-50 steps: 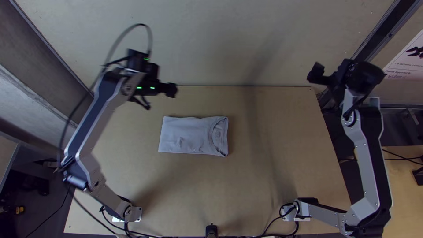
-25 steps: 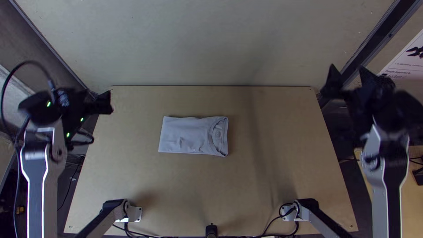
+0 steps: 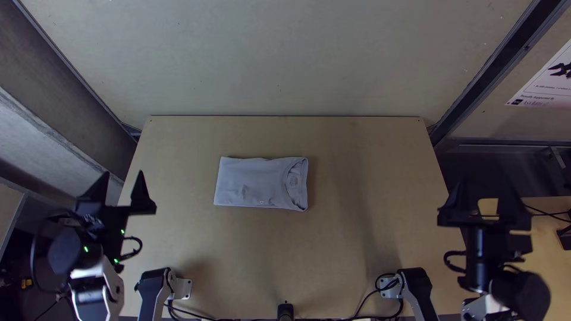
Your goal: Fold the t-shirt
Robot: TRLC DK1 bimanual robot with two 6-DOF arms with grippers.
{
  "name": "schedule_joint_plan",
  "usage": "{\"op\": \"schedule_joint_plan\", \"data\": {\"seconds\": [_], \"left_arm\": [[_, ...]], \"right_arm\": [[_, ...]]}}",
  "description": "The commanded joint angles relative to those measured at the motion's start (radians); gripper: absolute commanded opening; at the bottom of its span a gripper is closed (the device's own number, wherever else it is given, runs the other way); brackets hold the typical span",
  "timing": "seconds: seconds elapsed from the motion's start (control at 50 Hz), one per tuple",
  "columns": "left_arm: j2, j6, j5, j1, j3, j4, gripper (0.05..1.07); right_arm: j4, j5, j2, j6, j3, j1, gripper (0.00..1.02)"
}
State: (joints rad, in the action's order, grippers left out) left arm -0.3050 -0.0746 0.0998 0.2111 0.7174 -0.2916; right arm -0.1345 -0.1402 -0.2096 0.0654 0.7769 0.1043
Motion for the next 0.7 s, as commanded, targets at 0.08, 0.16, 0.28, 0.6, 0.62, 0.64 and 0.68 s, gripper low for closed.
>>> {"op": "schedule_joint_plan", "data": {"seconds": [0.08, 0.16, 0.28, 0.6, 0.62, 0.64, 0.68], "left_arm": [[0.218, 0.035, 0.023, -0.042, -0.205, 0.048, 1.03], [0.303, 0.027, 0.026, -0.05, -0.286, 0.014, 1.03], [0.308, 0.022, 0.026, -0.049, -0.334, -0.009, 1.03], [0.31, -0.044, 0.018, -0.052, -0.57, 0.132, 1.03], [0.31, -0.044, 0.018, -0.052, -0.579, 0.129, 1.03], [0.308, -0.044, 0.018, -0.052, -0.589, 0.124, 1.03], [0.31, -0.042, 0.018, -0.052, -0.61, 0.117, 1.03]], "right_arm": [[0.033, -0.006, 0.219, 0.027, -0.215, -0.009, 0.99], [-0.051, -0.018, 0.213, -0.016, -0.231, -0.04, 0.99], [0.004, -0.019, 0.216, -0.029, -0.349, -0.06, 0.99], [0.345, -0.018, 0.217, -0.059, -0.694, -0.04, 0.99], [0.36, -0.018, 0.217, -0.061, -0.717, -0.032, 0.99], [0.377, -0.019, 0.217, -0.062, -0.735, -0.026, 0.99], [0.386, -0.019, 0.217, -0.072, -0.771, -0.018, 0.99]]}}
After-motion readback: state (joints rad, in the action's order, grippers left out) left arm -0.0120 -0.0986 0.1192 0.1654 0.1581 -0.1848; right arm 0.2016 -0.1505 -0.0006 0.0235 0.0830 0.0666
